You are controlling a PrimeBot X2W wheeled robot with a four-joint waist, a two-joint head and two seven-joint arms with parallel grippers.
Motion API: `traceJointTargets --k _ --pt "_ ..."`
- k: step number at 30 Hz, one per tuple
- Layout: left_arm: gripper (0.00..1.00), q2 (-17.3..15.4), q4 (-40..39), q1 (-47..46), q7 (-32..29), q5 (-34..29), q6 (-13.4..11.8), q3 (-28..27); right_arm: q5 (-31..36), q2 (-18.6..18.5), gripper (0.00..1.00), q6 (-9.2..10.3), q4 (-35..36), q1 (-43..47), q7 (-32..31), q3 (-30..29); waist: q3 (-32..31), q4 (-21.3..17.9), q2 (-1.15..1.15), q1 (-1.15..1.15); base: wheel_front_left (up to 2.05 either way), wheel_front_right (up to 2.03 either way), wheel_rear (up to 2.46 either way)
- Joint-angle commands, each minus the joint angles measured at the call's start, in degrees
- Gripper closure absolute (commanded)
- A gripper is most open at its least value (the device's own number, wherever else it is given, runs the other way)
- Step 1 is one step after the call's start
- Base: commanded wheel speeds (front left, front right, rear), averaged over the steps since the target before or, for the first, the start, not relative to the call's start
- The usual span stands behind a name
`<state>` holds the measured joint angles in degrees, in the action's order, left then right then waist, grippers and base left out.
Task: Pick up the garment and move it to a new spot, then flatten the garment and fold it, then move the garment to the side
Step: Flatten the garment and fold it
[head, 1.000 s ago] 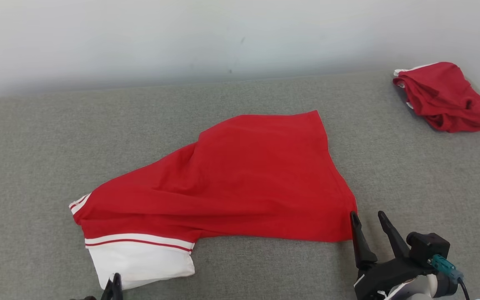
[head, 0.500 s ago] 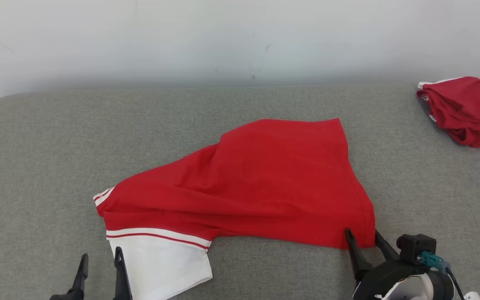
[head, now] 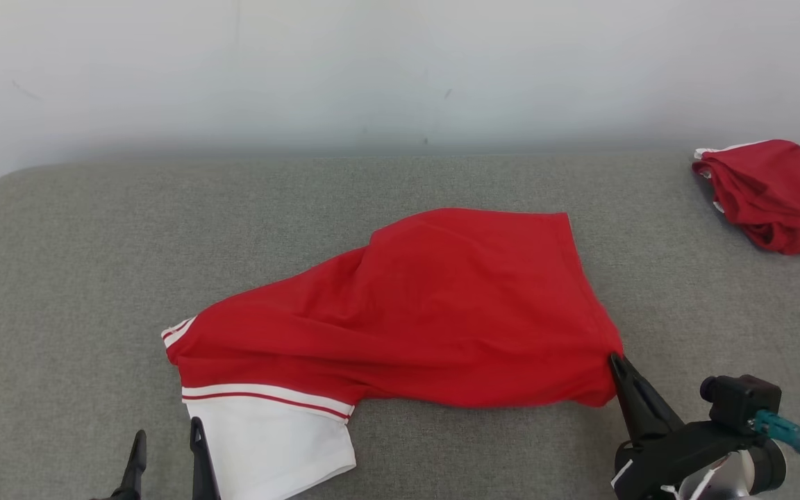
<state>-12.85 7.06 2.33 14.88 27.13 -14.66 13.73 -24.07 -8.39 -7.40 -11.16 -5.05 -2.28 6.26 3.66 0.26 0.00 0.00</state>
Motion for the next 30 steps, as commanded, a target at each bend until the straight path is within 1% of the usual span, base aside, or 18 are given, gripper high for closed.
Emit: traceJointTargets --k 1,3,4,5,6,9,13,18,21,25,26,27,28,30 --pt "0.0 0.41 -0.13 0.77 0.37 -0.73 -0.15 -0.13 -0.8 -0.28 1.0 -0.14 3.13 1.38 -2.02 -0.42 0.12 0.15 0.0 0.0 0.0 0.0 0.0" --pt "0.0 0.72 0.02 0.71 0.37 -0.87 0.06 -0.19 -2.31 0.03 1.0 -0.14 6.53 1.85 -4.6 -1.31 0.4 0.29 0.0 0.0 0.0 0.0 0.0" --pt "0.0 0.85 0.18 0.49 0.34 -0.97 0.27 -0.2 -1.72 -0.72 1.0 -0.14 7.42 1.44 -5.62 -1.18 0.61 0.45 0.0 0.0 0.0 0.0 0.0" --pt "0.0 1.01 0.35 0.17 0.33 -1.06 0.45 -0.21 -1.87 -0.68 1.0 -0.14 8.01 0.24 -6.1 -1.14 0.87 0.6 0.0 0.0 0.0 0.0 0.0" --pt "0.0 1.18 0.5 -0.17 0.35 -1.14 0.57 -0.2 -2.65 -0.26 1.0 -0.14 7.78 -0.93 -6.7 -1.05 1.07 0.7 0.0 0.0 0.0 0.0 0.0" --pt "0.0 1.65 1.34 -1.28 0.34 -1.35 1.1 0.31 -1.37 -1.86 1.0 -0.14 3.99 -5.84 -7.02 -0.4 1.66 1.48 0.0 0.0 0.0 0.0 0.0" --pt "0.0 2.18 3.46 -3.18 0.32 -1.75 2.58 1.19 -0.42 -2.78 1.0 -0.14 -5.55 -14.45 -5.56 0.63 2.49 3.35 0.0 0.0 0.0 0.0 0.0" --pt "0.0 3.4 5.89 -5.72 0.31 -2.03 4.16 2.05 -0.15 -4.02 1.0 -0.14 -20.44 -23.82 -2.8 1.47 3.33 5.96 0.0 0.0 0.0 0.0 0.0" --pt "0.0 4.19 7.01 -6.56 0.31 -2.41 5.05 2.02 0.64 -4.34 1.0 -0.14 -28.72 -28.17 -0.23 2.66 3.75 7.06 0.0 0.0 0.0 0.0 0.0" --pt "0.0 4.77 7.98 -7.31 0.32 -2.99 5.67 1.27 1.31 -4.88 1.0 -0.14 -37.53 -32.23 4.69 4.21 4.13 7.49 0.0 0.0 0.0 0.0 0.0" --pt "0.0 4.83 8.15 -7.24 0.32 -3.08 5.9 1.04 1.63 -4.76 0.72 -0.14 -39.16 -32.9 6.16 4.77 4.15 7.45 0.0 0.0 0.0 0.0 0.0" --pt "0.0 4.88 8.3 -7.12 0.32 -3.19 5.97 0.77 1.18 -4.28 0.55 -0.14 -40.79 -33.56 7.43 4.95 4.07 7.35 0.0 0.0 0.0 0.0 0.0" --pt "0.0 4.92 8.4 -6.94 0.32 -3.38 6.06 0.38 0.73 -3.89 0.0 -0.14 -42.04 -34.08 8.51 5.4 3.98 7.14 0.0 0.0 0.0 0.0 0.0" --pt "0.0 5.01 8.7 -6.51 0.32 -3.61 6.3 -0.24 -0.02 -3.74 0.0 -0.14 -43.61 -35.08 10.98 6.12 3.62 6.65 0.0 0.0 0.0 0.0 0.0"
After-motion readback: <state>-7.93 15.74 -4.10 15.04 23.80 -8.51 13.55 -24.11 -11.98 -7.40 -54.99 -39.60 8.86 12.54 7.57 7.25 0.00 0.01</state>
